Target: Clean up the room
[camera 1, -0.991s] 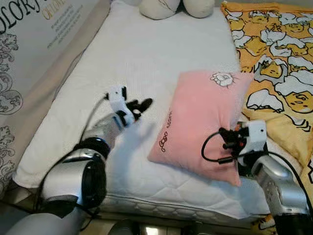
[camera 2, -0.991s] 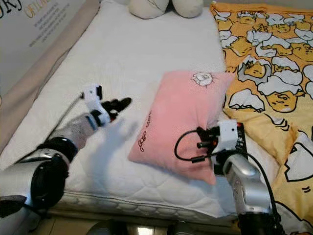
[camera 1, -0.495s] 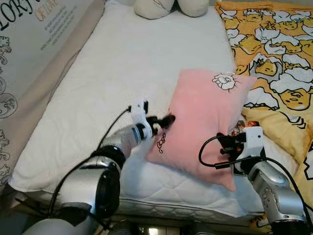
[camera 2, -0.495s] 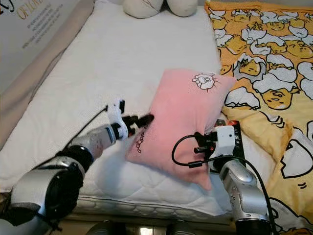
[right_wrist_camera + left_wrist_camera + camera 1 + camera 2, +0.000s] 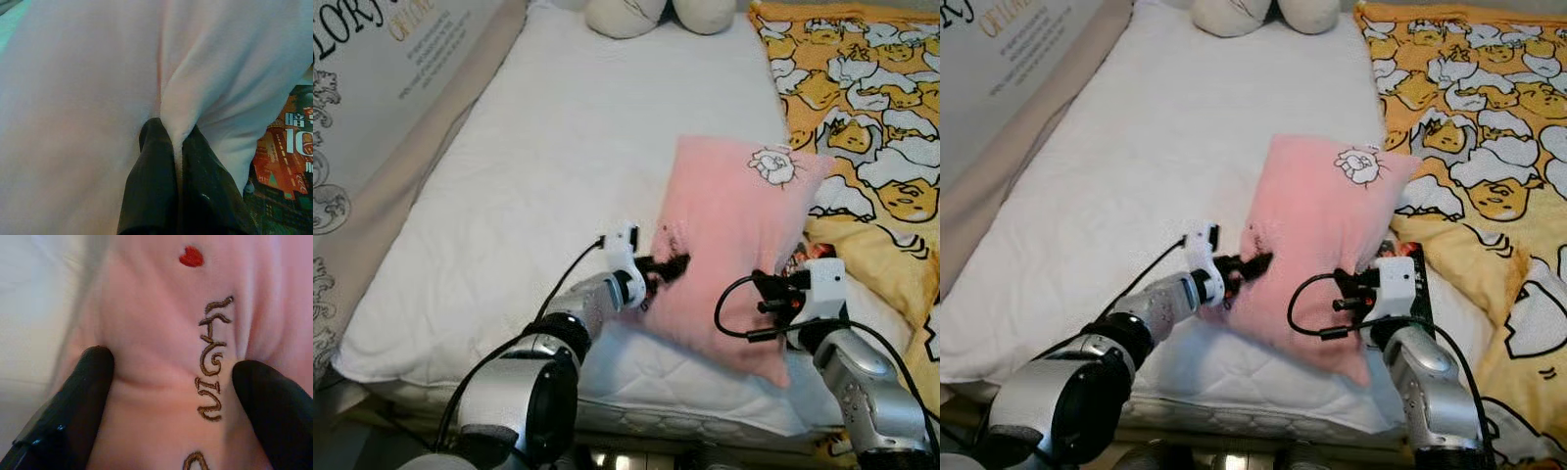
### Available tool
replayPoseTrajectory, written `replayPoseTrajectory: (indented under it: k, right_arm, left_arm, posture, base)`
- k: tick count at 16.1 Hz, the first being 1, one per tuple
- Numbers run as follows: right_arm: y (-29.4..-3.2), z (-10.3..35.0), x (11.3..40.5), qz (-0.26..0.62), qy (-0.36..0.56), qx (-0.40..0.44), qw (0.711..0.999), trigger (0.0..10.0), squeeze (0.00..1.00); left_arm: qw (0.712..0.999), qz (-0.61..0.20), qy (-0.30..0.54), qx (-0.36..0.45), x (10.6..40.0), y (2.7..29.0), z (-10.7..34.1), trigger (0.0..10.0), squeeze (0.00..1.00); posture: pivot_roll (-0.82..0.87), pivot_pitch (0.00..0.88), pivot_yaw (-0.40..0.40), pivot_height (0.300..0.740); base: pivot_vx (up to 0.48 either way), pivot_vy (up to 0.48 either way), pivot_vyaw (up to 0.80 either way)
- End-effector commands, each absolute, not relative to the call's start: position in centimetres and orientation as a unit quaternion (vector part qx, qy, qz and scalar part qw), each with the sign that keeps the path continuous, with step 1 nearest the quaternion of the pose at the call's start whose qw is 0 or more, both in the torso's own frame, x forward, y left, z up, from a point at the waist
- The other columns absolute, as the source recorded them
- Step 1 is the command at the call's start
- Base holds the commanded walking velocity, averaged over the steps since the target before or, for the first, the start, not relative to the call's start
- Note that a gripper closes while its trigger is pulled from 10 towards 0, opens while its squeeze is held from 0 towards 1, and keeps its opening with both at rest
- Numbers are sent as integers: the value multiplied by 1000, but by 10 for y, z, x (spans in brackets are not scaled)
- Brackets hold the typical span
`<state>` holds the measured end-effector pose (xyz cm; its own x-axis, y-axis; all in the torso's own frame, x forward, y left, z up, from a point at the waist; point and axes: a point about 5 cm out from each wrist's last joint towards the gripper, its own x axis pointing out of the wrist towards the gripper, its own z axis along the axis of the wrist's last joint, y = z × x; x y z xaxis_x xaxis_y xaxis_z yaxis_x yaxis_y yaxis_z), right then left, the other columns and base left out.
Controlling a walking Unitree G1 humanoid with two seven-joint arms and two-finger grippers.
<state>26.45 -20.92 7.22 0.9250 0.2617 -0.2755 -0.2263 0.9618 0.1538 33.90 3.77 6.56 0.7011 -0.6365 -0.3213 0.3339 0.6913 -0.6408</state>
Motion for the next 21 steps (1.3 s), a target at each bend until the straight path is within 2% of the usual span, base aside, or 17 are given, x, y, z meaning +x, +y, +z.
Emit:
replayPoseTrajectory:
  k: [1, 3, 4, 5, 8, 12, 16, 19, 21]
  right_arm:
    - [-197, 73, 265, 141, 150, 67, 976, 0, 0]
    - [-189, 73, 263, 150, 149, 74, 975, 0, 0]
    - [-189, 70, 260, 148, 151, 77, 974, 0, 0]
    - [-190, 68, 257, 143, 155, 80, 974, 0, 0]
    - [-184, 64, 254, 141, 158, 90, 973, 0, 0]
    - [-181, 60, 251, 141, 163, 95, 972, 0, 0]
    - [-181, 58, 251, 134, 164, 99, 972, 0, 0]
    - [-183, 57, 252, 126, 164, 100, 973, 0, 0]
    - [-181, 55, 253, 126, 165, 99, 973, 0, 0]
  left_arm:
    - [854, -290, 298, -313, 321, 1, 58, 10000, 0]
    - [844, -321, 303, -304, 313, -12, 58, 10000, 0]
    - [851, -325, 308, -275, 310, -11, 52, 3686, 0]
    - [851, -324, 314, -267, 308, -8, 48, 0, 0]
    - [844, -345, 333, -240, 300, -9, 40, 0, 0]
    - [833, -352, 326, -276, 300, -14, 44, 0, 0]
    - [832, -351, 313, -293, 304, -9, 47, 0, 0]
    - [821, -323, 314, -350, 308, -9, 51, 0, 0]
    - [831, -336, 304, -324, 308, -7, 51, 0, 0]
  posture:
    - [-131, 99, 34, 740]
    - [-146, 103, 40, 740]
    - [-148, 106, 44, 740]
    - [-150, 105, 47, 740]
    - [-143, 107, 54, 740]
    - [-139, 102, 54, 740]
    - [-135, 92, 54, 740]
    - [-132, 83, 50, 740]
    - [-129, 77, 46, 740]
  base:
    - [0, 0, 0]
    - [0, 0, 0]
    - [0, 0, 0]
    - [0, 0, 0]
    - [0, 0, 0]
    - [0, 0, 0]
    - [0, 0, 0]
    - [0, 0, 0]
    - [0, 0, 0]
